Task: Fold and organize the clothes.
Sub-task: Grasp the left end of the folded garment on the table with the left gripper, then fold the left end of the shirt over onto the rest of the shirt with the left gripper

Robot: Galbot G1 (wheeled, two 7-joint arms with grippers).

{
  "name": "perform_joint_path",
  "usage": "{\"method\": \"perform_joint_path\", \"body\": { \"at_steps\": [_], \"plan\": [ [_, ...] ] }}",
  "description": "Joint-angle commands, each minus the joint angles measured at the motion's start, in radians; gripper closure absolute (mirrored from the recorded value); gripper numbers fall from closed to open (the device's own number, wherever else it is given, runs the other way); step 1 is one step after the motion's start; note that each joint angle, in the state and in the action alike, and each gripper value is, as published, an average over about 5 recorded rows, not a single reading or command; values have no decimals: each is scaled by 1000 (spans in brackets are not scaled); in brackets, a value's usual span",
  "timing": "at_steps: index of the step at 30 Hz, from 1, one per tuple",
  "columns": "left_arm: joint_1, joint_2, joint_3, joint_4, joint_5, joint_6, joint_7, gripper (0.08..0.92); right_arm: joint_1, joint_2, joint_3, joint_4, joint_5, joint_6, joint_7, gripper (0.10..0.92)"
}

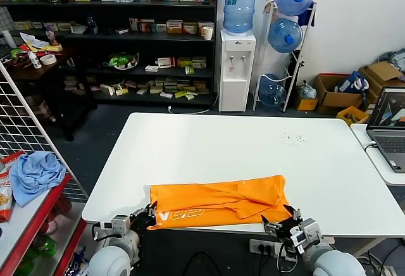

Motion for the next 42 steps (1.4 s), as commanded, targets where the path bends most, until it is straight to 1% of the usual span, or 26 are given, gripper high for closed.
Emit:
{"method": "perform_joint_path", "body": {
  "at_steps": [1, 4, 8, 16, 20, 23, 25, 28, 30, 33, 37, 42],
  "plan": [
    [-26, 5, -5, 19, -11, 7, -3, 875, -1, 0, 2, 1, 1, 1, 1, 203],
    [-51, 13, -24, 37, -15, 6, -7, 875, 0, 1, 2, 2, 2, 2, 2, 203],
    [-96, 43, -70, 90, -25, 6, -8, 875, 4, -1, 3, 4, 4, 4, 4, 203],
    [-161, 161, -193, 217, -31, -18, 0, 875, 16, 4, 5, -2, -8, 41, 20, 203],
    [-168, 201, -225, 203, -29, -32, -7, 875, 32, 17, 3, -20, -23, 93, 50, 203],
    [-146, 207, -227, 126, -24, -36, -16, 875, 44, 32, 0, -45, -59, 162, 73, 203],
    [-122, 192, -217, 43, -20, -37, -24, 875, 49, 42, 1, -65, -88, 212, 84, 203],
    [-90, 149, -178, -77, -11, -33, -36, 875, 51, 59, 6, -91, -122, 282, 101, 203],
    [-81, 112, -132, -135, 0, -28, -43, 875, 49, 70, 12, -101, -138, 311, 111, 203],
    [-86, 56, -47, -187, 16, -19, -55, 875, 40, 84, 25, -109, -153, 335, 120, 203],
    [-103, -7, 64, -202, 33, -10, -67, 875, 23, 97, 47, -111, -159, 347, 123, 203],
    [-128, -84, 191, -145, 74, -24, -68, 875, 9, 111, 74, -113, -162, 353, 124, 203]
  ]
}}
